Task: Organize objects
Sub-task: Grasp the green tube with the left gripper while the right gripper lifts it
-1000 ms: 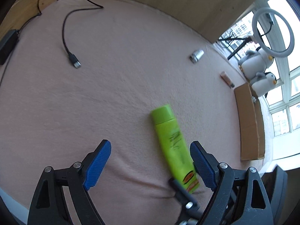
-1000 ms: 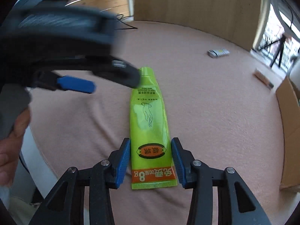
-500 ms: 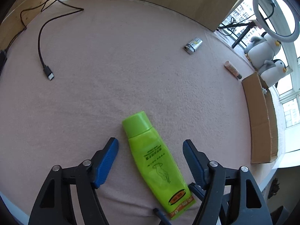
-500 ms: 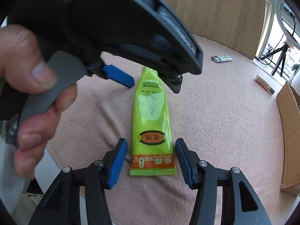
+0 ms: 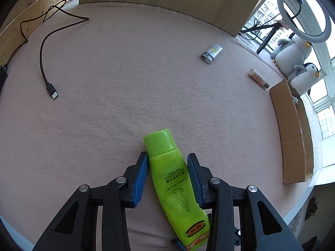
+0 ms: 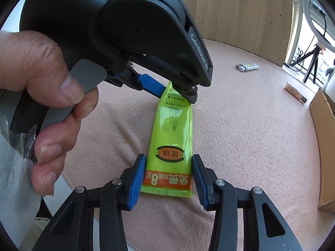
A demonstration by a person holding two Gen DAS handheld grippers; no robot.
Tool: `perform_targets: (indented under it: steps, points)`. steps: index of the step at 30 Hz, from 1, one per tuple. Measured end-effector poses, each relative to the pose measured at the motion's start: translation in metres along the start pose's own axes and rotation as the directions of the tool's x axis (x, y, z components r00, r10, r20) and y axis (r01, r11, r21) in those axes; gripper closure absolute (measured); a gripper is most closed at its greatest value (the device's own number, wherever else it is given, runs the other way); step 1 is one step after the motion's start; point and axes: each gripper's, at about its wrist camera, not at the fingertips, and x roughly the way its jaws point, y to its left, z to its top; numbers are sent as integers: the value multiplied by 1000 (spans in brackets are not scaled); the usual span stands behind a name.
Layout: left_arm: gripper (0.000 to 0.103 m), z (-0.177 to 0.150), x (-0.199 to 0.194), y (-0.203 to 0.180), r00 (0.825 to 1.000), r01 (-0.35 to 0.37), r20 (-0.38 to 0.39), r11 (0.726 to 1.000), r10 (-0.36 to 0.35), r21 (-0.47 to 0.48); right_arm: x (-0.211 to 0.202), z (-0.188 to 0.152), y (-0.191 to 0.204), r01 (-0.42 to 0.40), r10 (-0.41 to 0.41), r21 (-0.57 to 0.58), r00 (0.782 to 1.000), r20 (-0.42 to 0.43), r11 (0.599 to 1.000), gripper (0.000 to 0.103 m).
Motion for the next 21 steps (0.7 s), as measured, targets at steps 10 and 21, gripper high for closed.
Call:
perform_targets:
  steps: [10,21]
  points:
    - [64,13,-35,-21,997,36,71,999,-39,35,-26,16,-6,45,-44,-1,997,68,999,63]
    - [63,34,-87,-44,979,93,171,991,-108,95,-51,49,-17,124,-122,-5,978,171,992,63]
